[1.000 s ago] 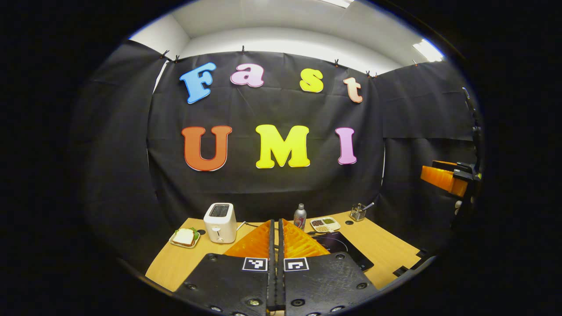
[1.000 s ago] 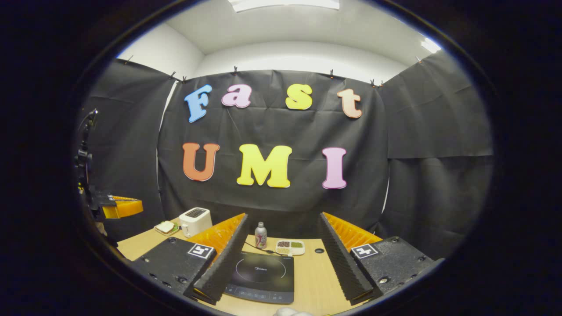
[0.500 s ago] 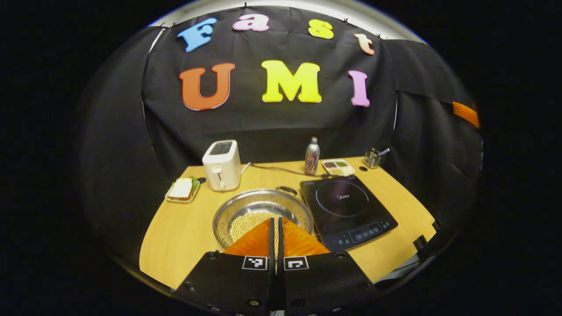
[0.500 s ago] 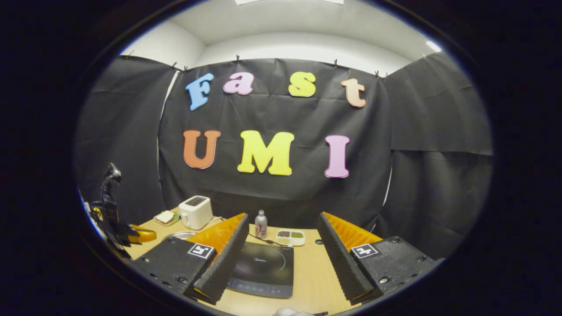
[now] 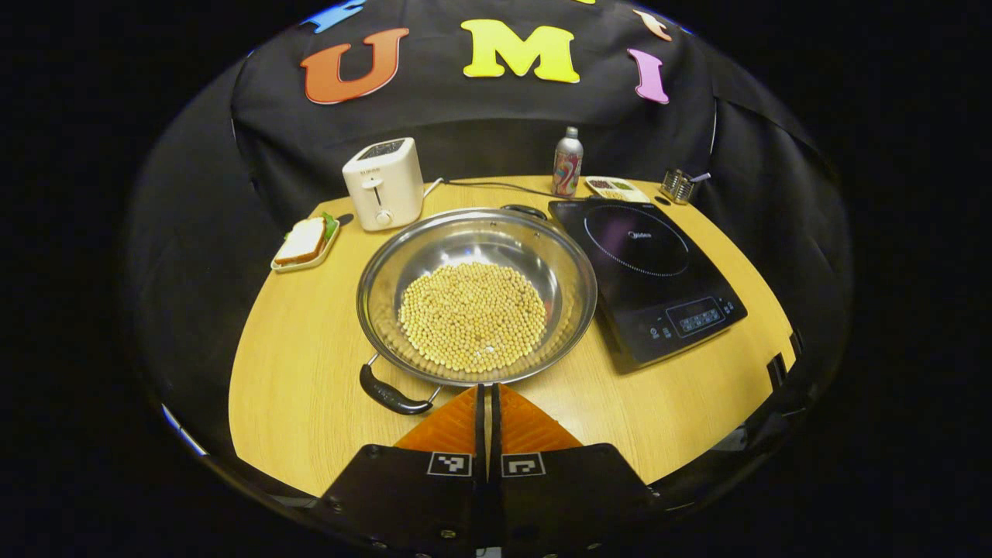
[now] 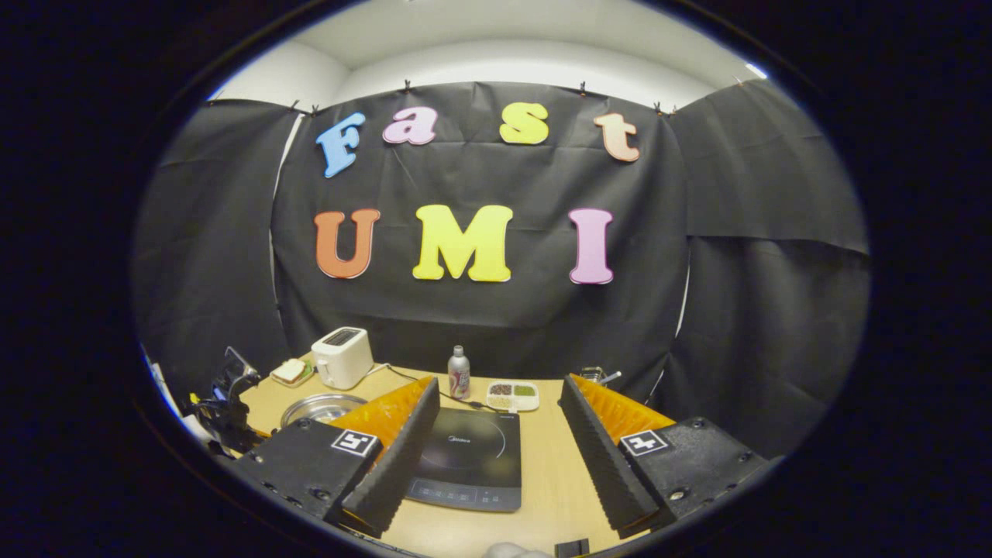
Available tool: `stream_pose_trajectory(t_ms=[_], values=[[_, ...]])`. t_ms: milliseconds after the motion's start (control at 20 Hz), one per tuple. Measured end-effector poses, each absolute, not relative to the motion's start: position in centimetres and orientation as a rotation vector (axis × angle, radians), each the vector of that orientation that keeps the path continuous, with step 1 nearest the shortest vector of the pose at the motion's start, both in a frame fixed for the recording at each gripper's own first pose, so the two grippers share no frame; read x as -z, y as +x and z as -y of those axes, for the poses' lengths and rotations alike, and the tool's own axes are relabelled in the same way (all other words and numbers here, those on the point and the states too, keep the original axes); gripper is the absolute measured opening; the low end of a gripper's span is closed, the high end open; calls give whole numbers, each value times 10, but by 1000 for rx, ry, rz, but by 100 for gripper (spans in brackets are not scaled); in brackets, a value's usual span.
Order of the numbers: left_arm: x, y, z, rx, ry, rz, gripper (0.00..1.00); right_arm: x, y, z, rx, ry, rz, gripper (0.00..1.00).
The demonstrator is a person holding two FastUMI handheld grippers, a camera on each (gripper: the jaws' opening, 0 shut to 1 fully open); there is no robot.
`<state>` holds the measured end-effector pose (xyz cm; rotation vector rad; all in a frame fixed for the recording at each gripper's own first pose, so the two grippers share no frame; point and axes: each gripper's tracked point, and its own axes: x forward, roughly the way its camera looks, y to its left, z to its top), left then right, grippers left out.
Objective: First push the handle of the pot to place it horizontally, then grasp the pot with both hands and set it on the induction cooktop.
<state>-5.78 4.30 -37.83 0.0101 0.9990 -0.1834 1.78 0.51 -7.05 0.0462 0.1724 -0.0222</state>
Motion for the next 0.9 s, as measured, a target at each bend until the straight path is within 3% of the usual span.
stream_pose_trajectory(t_ms=[150,200,250,550,600,650,700,750,800,900], values=[[395,-62,-50,188,30,-1052,0,76,19,0,39,50,-179,96],[400,-63,-52,188,36,-1074,10,79,20,0,41,52,-183,97],[405,-63,-55,188,41,-1087,0,80,20,1,43,55,-186,96],[423,-57,-64,190,61,-1152,0,85,26,2,55,40,-190,96],[425,-55,-67,189,68,-1156,10,87,26,3,55,41,-191,96],[428,-55,-68,194,71,-1168,10,88,27,3,57,43,-194,96],[430,-55,-67,203,70,-1177,0,90,27,3,57,46,-199,96],[431,-55,-67,203,72,-1183,10,91,28,4,59,51,-203,96],[430,-54,-68,199,76,-1184,0,92,29,6,63,57,-205,96],[431,-52,-71,192,76,-1185,0,93,29,10,70,66,-204,99]])
